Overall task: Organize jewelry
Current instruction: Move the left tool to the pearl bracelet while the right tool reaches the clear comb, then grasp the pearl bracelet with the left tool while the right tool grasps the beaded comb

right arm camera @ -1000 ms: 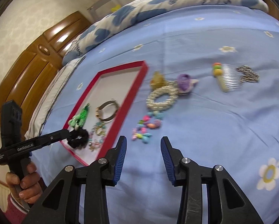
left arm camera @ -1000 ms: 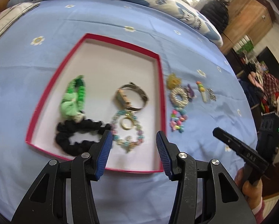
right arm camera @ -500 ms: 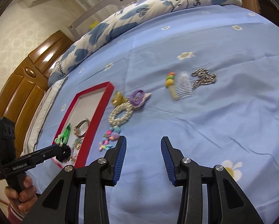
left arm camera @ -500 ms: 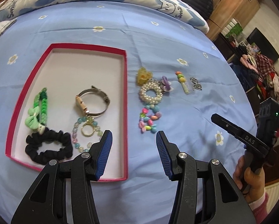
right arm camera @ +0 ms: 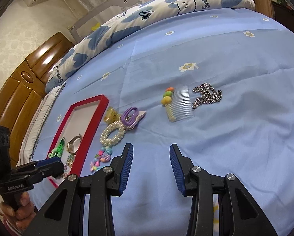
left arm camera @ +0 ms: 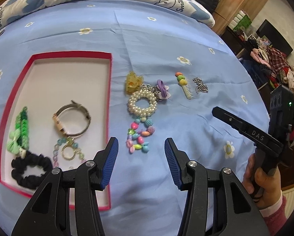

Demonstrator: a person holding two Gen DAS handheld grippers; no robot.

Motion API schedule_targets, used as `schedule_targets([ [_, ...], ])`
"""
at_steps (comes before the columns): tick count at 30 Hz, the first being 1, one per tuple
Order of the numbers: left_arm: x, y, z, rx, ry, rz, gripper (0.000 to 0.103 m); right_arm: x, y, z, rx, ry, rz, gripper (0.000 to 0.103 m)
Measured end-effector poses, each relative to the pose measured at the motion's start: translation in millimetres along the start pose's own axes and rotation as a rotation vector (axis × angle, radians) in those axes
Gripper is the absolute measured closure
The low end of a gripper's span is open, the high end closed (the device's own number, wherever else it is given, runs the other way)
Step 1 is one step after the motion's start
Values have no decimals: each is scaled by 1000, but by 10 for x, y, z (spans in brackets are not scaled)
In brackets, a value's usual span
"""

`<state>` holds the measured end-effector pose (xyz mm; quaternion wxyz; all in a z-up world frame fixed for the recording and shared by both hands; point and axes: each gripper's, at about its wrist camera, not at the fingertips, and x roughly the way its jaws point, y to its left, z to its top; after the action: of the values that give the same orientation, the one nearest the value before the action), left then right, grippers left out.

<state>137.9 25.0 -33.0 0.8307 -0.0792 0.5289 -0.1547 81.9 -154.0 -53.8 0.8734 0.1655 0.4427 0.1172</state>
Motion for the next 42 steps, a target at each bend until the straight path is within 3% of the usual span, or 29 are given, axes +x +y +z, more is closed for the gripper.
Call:
schedule_targets([
  [8, 365, -108, 214, 8, 38, 16, 55, 208, -14, 206, -11, 0, 2, 62],
  [19, 842, -61, 484, 12, 97, 50, 55, 729, -233, 451, -71, 76, -116, 61],
  [21, 910, -53, 510, 13, 107, 51, 55, 780, -272, 472, -74, 75, -130, 52],
  [26, 1008, -61, 529, 31, 112, 59, 55, 876, -284, 524, -84, 83, -122, 47],
  [27, 1010, -70, 528, 36, 113, 58, 57, 886, -270, 529, -93, 83, -121, 47],
  [28, 1006, -69, 522, 37, 110, 51, 66, 894, -251, 527, -107, 83, -124, 48],
  [31, 993, -47, 513, 38, 107, 27, 83, 877, -244, 524, -111, 79, -130, 61],
  [33, 964, -50, 509, 44, 95, 22, 90, 838, -262, 519, -92, 72, -116, 77],
  [36, 911, -70, 488, 53, 81, 18, 90, 732, -292, 510, -60, 56, -82, 89],
  [42, 723, -60, 381, 44, 58, -11, 91, 545, -210, 440, -34, 38, -6, 101],
])
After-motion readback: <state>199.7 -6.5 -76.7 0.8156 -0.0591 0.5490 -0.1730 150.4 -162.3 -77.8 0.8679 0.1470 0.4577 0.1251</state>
